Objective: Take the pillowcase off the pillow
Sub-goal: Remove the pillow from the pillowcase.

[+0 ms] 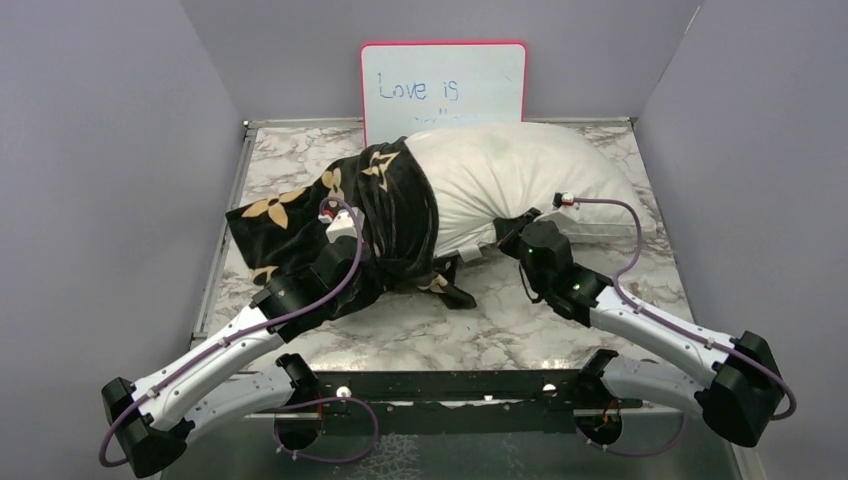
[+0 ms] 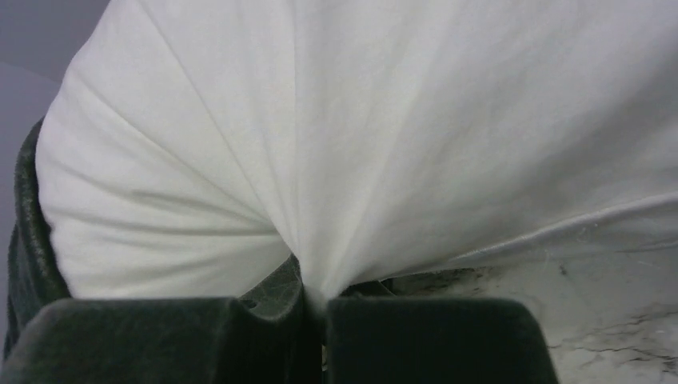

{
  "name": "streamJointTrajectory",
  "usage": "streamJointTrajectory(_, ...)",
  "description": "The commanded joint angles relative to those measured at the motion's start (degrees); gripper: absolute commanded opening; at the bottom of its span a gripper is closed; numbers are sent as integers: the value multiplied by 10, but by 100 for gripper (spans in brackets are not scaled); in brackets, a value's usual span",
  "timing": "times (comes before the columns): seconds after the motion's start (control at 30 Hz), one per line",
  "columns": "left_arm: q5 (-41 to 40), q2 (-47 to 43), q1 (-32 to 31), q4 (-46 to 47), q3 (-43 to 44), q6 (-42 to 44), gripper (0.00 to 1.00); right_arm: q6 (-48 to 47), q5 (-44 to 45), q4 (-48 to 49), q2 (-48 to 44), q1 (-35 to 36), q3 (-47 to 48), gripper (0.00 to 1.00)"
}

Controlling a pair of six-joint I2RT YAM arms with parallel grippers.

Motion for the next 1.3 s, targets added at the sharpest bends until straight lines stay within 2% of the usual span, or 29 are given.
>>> streamJointTrajectory(0.0,-94,-21,4,-105,-4,-36,0,-119,166,-35,-57,-82,-3,1)
streamJointTrajectory(0.23,-90,-56,5,-128,-7,-40,2,-131,83,-90,-72,-154,-6,0)
streamJointTrajectory(0.27,-79,-57,5,-119,-4,-22,14,-128,75,-97,-73,-155,-4,0)
streamJointTrajectory(0.33,-49,-56,4,-95,1,15,49,-120,53,-117,-76,-155,-3,0)
streamJointTrajectory(0.37,-40,-53,4,-88,5,25,63,-117,42,-125,-80,-155,-3,1)
streamJointTrajectory(0.4,-34,-50,4,-82,12,33,71,-115,29,-134,-84,-155,-4,1)
streamJointTrajectory(0.63,-20,5,4,-2,85,86,94,-109,-23,-194,-135,-155,-27,1)
streamJointTrajectory(0.7,-17,47,5,16,108,102,98,-103,-39,-216,-149,-155,-30,1)
streamJointTrajectory(0.8,10,108,23,53,146,127,99,-94,-66,-240,-169,-155,-36,1)
streamJointTrajectory(0.9,121,157,97,114,160,151,99,-83,-76,-254,-181,-155,-41,1)
streamJointTrajectory(1.0,200,196,205,153,157,145,99,-71,-83,-262,-187,-155,-42,1)
streamJointTrajectory(1.1,273,217,298,232,172,135,99,-62,-98,-271,-189,-155,-38,1)
streamJointTrajectory(1.17,303,251,330,266,207,144,99,-55,-114,-271,-187,-155,-39,1)
streamJointTrajectory(1.27,352,347,364,237,296,158,99,-54,-133,-268,-185,-155,-37,1)
